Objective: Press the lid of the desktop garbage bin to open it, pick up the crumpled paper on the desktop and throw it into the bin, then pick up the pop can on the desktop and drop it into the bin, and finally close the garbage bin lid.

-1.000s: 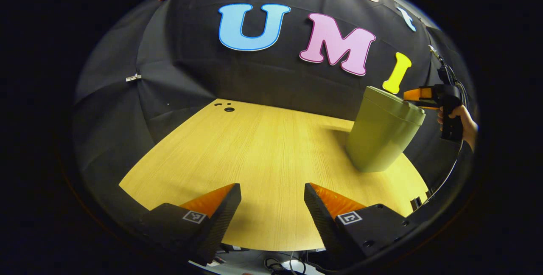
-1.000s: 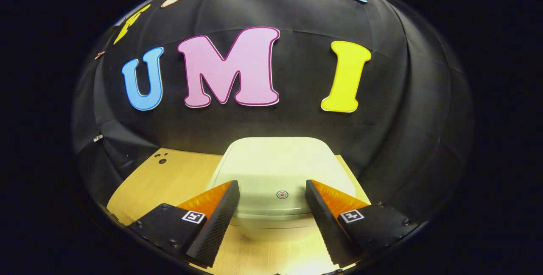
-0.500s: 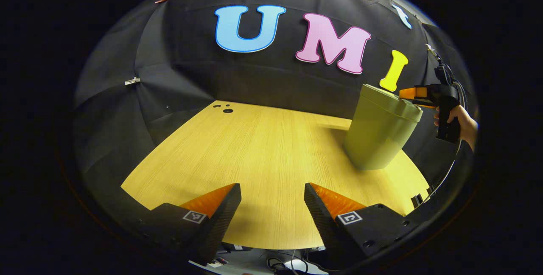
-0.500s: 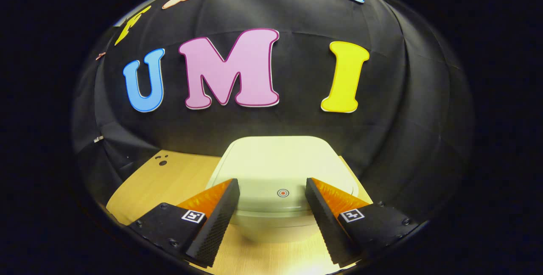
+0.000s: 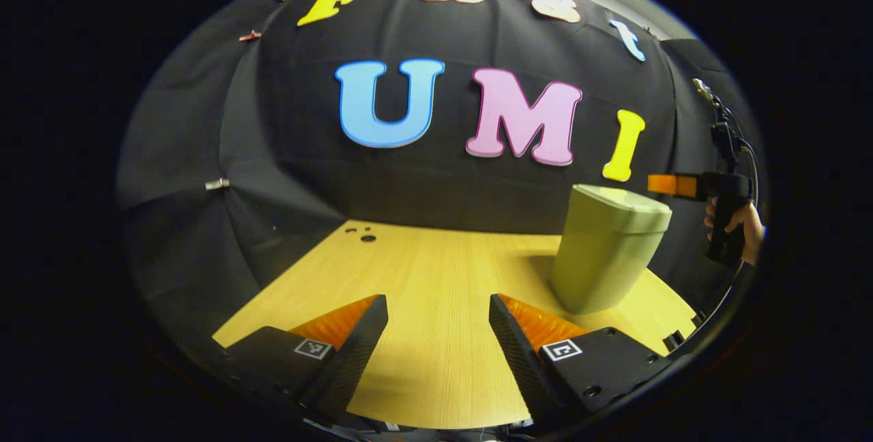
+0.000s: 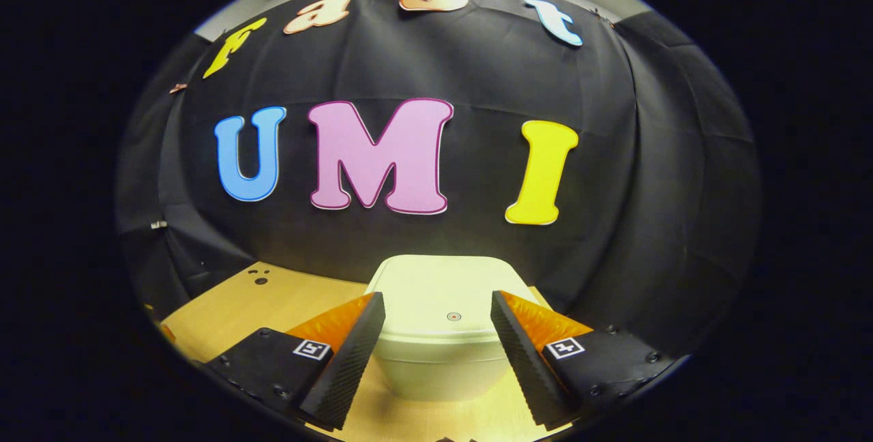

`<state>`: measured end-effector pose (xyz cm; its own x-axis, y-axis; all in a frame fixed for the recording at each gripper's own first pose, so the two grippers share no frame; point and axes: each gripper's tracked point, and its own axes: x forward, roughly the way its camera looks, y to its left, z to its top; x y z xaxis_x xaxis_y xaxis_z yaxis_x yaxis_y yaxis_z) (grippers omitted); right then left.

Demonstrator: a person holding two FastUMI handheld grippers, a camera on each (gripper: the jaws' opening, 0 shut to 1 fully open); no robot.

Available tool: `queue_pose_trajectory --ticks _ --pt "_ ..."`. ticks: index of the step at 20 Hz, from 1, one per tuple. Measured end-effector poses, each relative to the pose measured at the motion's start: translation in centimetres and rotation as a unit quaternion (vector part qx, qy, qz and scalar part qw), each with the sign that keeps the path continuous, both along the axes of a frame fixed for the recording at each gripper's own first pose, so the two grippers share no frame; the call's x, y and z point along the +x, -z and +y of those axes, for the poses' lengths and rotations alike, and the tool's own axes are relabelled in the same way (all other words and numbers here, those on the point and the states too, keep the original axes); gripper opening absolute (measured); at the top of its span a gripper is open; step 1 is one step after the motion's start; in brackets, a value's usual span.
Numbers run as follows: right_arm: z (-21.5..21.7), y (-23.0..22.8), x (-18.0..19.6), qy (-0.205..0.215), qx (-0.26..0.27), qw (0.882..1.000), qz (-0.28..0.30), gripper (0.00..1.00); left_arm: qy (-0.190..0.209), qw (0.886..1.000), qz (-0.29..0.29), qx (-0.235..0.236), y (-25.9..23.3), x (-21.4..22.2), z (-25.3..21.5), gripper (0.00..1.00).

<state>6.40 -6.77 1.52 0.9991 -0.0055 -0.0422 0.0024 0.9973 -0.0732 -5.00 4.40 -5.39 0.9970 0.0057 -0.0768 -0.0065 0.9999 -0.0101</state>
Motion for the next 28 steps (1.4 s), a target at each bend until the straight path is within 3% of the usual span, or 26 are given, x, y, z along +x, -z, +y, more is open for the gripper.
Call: queue_pose_trajectory --ticks 5,11,16,20,28 --pt "4.3 1.9 -5.2 -0.037 0.017 0.999 0.013 0.98 0.016 0.999 -0.032 -0.001 -3.3 -1.2 -1.3 0.96" --pt "7.8 4.5 -8.8 -0.057 0.044 0.997 0.034 0.98 0.016 0.999 -0.036 -0.010 -2.7 -1.8 -1.5 0.96" --pt "6.5 7.6 -10.7 -0.049 0.028 0.996 0.069 0.98 0.023 1.000 -0.002 -0.003 1.4 -2.1 -1.5 0.96" --pt "5.2 8.8 -11.9 -0.034 0.023 0.996 0.083 0.98 0.028 1.000 0.000 -0.006 1.5 -1.9 -1.9 0.96" --pt "7.0 9.7 -11.6 -0.054 0.013 0.994 0.093 0.98 0.036 0.999 0.000 0.002 1.3 -0.9 -2.8 0.96"
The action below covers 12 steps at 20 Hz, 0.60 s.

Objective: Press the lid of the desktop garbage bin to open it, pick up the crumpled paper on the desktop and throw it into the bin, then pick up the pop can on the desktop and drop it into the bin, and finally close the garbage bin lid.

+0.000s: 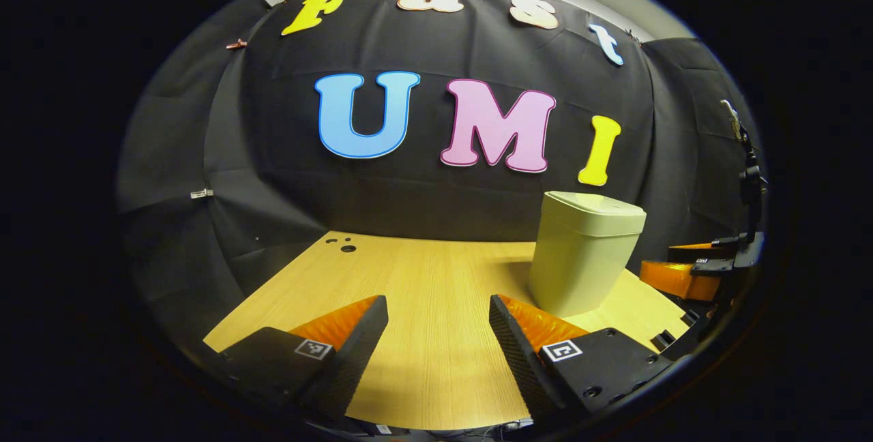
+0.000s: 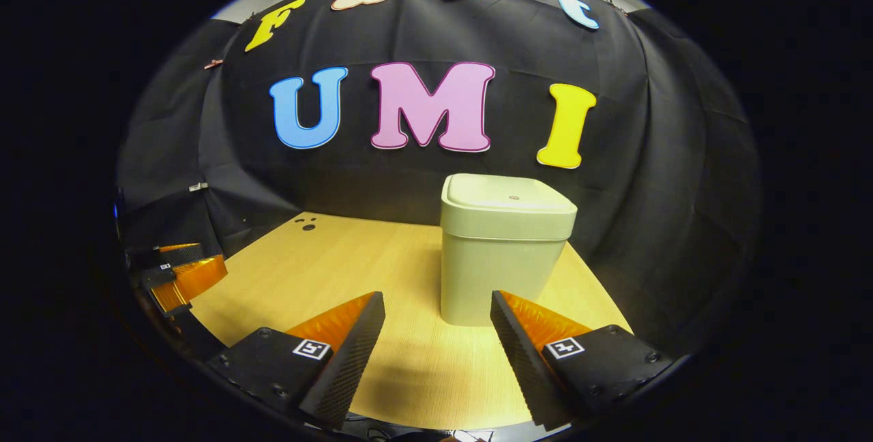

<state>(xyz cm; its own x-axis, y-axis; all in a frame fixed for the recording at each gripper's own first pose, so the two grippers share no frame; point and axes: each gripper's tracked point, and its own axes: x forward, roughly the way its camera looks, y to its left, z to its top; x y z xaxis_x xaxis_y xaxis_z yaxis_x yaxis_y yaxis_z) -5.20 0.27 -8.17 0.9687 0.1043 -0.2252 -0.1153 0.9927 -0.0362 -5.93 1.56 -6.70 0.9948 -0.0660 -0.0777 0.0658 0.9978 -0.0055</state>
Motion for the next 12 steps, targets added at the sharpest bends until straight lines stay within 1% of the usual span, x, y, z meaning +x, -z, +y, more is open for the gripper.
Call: queue_pose_trajectory --ticks 6,12 --pt "1.4 1.3 0.1 -0.022 -0.009 1.000 0.013 0.98 -0.009 1.000 0.010 -0.007 0.7 0.2 0.6 0.96" --pt "2.3 1.6 0.8 -0.035 -0.009 0.999 0.017 0.98 -0.019 1.000 0.019 -0.008 1.3 0.7 1.4 0.96"
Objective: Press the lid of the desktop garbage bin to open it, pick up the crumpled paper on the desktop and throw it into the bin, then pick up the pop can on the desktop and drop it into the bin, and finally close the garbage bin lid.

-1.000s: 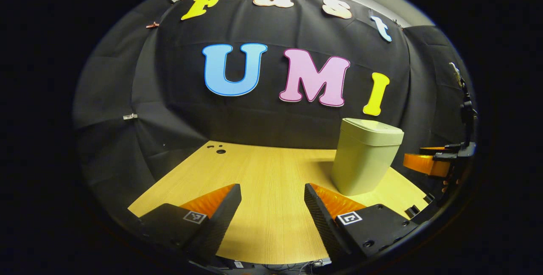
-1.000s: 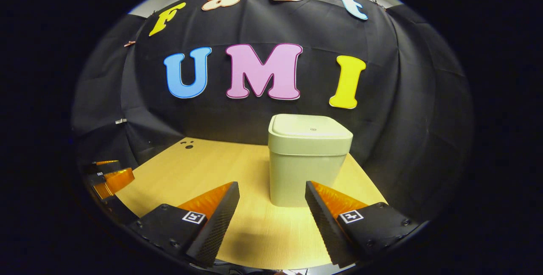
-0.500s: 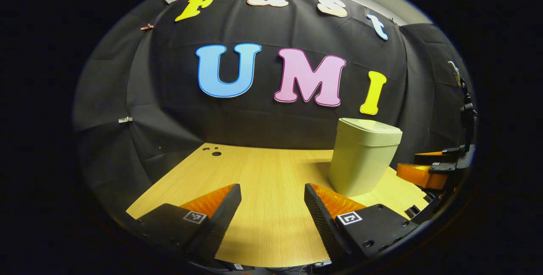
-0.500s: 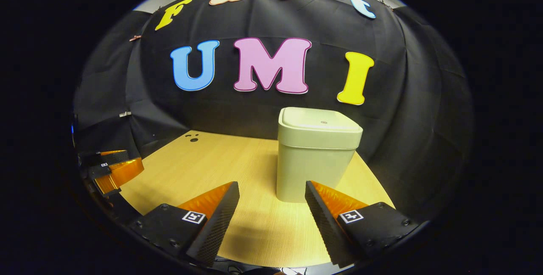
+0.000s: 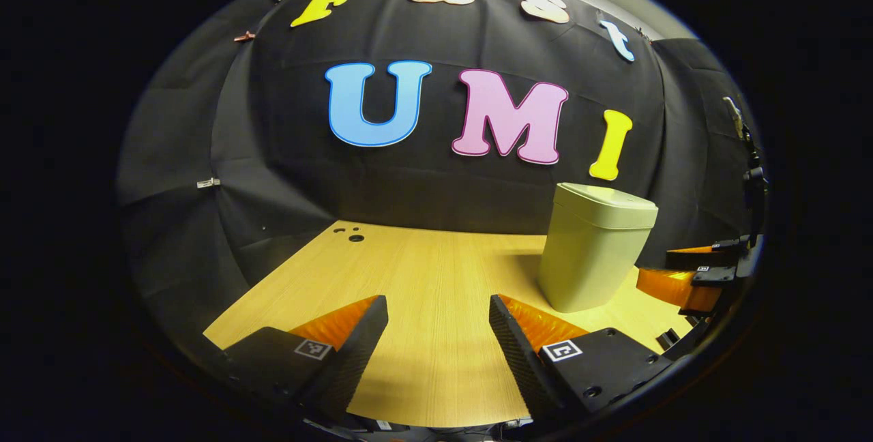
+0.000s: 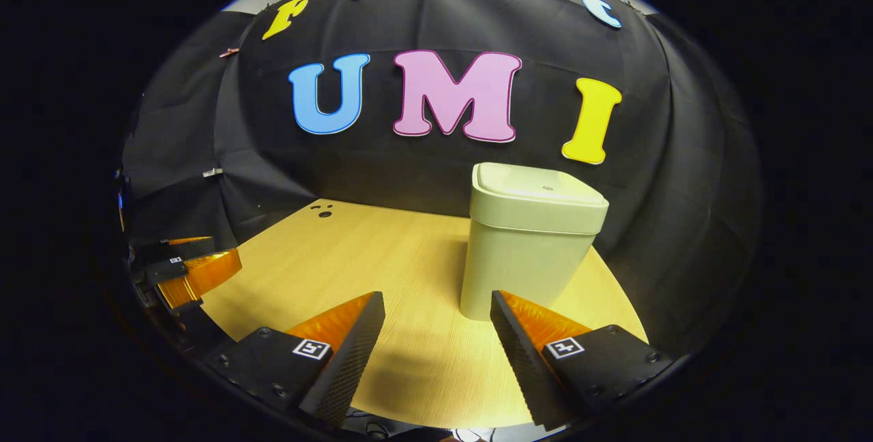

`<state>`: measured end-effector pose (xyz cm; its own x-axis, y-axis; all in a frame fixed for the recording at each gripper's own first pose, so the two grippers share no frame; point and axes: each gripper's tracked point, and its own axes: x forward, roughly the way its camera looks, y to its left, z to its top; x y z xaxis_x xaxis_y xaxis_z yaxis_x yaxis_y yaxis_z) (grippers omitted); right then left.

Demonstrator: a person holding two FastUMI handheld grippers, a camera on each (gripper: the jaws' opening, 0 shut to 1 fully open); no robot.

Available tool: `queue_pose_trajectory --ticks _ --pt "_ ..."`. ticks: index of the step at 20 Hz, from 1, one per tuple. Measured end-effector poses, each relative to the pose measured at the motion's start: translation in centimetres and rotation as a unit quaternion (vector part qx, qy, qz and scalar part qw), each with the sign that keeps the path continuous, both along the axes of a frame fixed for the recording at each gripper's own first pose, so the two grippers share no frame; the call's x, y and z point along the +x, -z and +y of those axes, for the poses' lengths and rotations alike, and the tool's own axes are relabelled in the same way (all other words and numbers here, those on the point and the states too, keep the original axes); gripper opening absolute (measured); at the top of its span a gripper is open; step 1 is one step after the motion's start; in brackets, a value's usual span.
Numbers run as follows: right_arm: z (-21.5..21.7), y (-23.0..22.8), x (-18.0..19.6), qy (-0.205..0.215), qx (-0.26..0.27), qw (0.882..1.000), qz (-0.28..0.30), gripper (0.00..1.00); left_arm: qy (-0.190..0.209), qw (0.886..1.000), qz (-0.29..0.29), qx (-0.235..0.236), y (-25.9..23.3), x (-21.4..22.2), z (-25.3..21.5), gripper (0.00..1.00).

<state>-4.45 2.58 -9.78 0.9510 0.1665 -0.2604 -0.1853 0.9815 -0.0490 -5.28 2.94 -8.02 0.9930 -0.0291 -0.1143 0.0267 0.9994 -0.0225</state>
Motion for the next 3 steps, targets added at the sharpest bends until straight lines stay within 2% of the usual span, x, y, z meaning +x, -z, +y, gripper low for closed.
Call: queue_pose_trajectory --ticks 3 --pt "0.22 0.61 0.01 -0.003 0.005 1.000 0.006 0.98 -0.007 1.000 0.015 -0.001 0.70 0.52 0.20 0.96"
